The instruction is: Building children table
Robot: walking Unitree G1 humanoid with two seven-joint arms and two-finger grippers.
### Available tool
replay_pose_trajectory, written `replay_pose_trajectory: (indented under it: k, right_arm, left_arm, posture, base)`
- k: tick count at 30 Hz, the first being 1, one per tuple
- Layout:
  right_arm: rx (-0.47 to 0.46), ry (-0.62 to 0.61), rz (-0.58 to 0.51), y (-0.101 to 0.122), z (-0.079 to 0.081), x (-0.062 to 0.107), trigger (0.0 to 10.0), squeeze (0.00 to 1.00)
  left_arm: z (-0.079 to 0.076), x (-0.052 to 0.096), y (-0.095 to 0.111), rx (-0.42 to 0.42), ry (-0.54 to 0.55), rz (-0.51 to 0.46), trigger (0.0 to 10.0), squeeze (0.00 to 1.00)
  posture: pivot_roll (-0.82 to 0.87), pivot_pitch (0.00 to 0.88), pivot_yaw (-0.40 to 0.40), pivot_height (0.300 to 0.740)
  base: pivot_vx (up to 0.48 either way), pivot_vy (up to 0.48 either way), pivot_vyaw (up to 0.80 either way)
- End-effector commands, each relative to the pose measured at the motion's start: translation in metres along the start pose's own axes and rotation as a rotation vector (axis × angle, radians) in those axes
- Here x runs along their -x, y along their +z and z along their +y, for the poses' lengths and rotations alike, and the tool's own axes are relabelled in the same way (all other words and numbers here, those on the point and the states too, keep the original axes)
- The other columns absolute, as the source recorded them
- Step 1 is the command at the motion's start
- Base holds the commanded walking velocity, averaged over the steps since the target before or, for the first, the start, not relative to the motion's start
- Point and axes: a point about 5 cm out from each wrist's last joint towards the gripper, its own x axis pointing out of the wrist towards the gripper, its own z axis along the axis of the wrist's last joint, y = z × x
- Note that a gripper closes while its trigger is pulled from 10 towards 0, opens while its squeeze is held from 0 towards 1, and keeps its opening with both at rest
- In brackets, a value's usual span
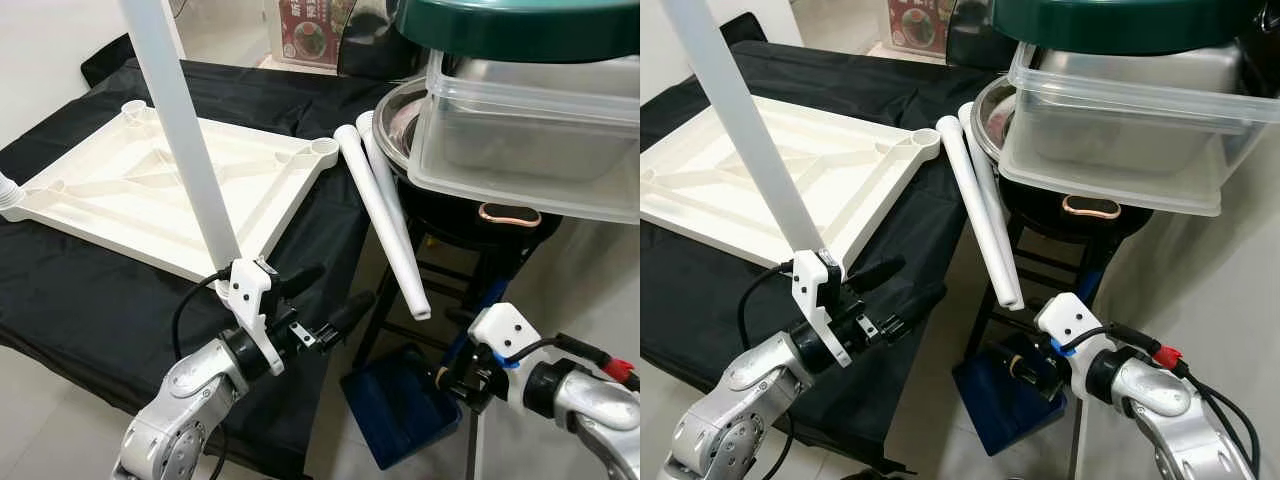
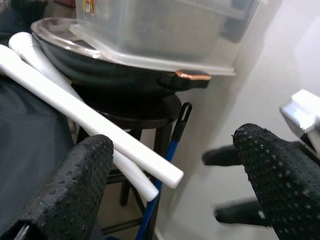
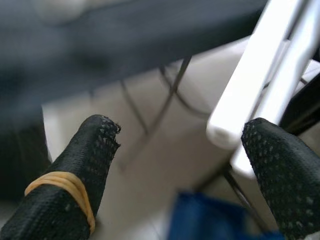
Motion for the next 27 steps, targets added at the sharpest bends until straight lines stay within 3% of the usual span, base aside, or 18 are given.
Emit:
replay_pose_trajectory:
  k: [1, 8, 16, 27]
  right_arm:
    - [-0.142, -0.039, -0.046, -0.001, 0.007, -0.011, 10.0, 0.0]
    - [-0.237, -0.104, -0.115, 0.004, 0.019, -0.032, 10.0, 0.0]
    - [-0.19, -0.04, -0.199, 0.019, 0.029, -0.036, 10.0, 0.0]
    - [-0.054, -0.109, -0.136, 0.016, 0.019, -0.04, 10.0, 0.0]
  left_arm:
    - [0.004, -0.001, -0.003, -0.024, 0.027, 0.009, 10.0, 0.0]
    - [0.01, -0.001, -0.003, -0.036, 0.057, 0.012, 10.0, 0.0]
    - [0.008, 0.007, -0.01, -0.07, 0.101, 0.037, 10.0, 0.0]
    - [0.005, 0.009, -0.013, -0.072, 0.104, 0.034, 10.0, 0.0]
  posture:
    - [-0.14, 0.179, 0.055, 0.74]
    - [-0.13, 0.19, 0.05, 0.74]
    - [-0.11, 0.216, 0.035, 0.74]
    - [-0.11, 0.226, 0.031, 0.74]
  base:
    - [0.0, 0.0, 0.0]
    - [0.0, 0.0, 0.0]
    - [0.0, 0.0, 0.0]
    - [0.0, 0.0, 0.0]
